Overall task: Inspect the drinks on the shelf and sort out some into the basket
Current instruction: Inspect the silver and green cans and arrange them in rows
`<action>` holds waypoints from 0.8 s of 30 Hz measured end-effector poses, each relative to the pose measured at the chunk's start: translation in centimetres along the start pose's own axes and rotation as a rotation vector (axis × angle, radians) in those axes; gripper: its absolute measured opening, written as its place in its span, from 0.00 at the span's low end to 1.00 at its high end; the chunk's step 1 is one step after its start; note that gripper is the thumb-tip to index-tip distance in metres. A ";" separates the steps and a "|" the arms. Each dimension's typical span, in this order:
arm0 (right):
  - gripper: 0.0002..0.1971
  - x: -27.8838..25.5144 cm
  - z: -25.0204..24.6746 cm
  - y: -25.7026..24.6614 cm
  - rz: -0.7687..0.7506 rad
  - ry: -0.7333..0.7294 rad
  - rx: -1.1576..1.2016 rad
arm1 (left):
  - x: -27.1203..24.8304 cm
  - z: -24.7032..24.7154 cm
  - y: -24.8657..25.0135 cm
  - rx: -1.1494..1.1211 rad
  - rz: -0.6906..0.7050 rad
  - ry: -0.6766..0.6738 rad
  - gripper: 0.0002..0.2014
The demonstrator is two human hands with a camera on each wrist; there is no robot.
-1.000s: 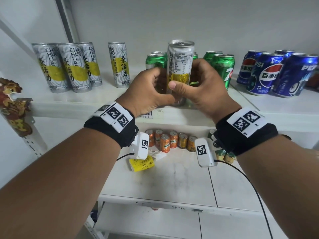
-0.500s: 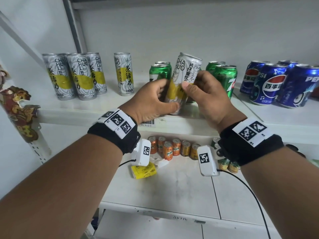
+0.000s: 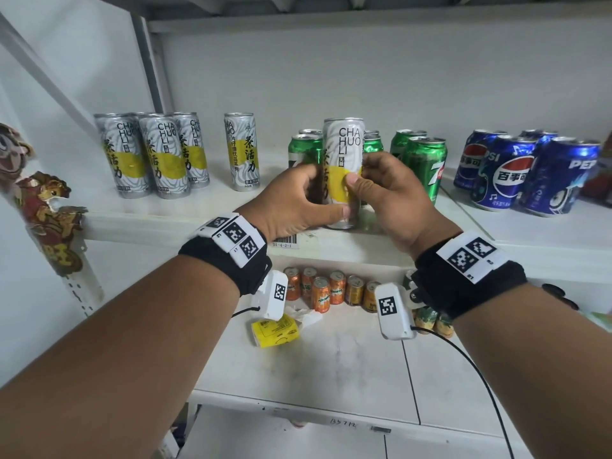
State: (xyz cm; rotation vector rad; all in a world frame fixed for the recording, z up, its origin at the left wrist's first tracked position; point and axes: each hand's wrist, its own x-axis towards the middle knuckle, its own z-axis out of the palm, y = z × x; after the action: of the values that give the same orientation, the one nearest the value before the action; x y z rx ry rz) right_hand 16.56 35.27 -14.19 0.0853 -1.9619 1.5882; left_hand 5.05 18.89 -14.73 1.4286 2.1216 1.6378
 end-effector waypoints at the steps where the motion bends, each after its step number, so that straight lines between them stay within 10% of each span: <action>1: 0.16 0.1 0.0 0.0 0.003 0.006 0.012 | 0.1 0.0 0.0 -0.006 0.001 0.001 0.39; 24: 0.18 -0.3 0.2 0.4 -0.073 0.036 -0.102 | 0.0 0.3 0.5 0.042 0.006 0.007 0.30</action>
State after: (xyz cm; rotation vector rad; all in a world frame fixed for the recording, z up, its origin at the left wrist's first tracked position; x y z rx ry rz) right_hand 16.57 35.11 -14.65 0.0853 -1.9850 1.4318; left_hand 5.53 19.09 -14.47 1.4448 2.1698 1.6117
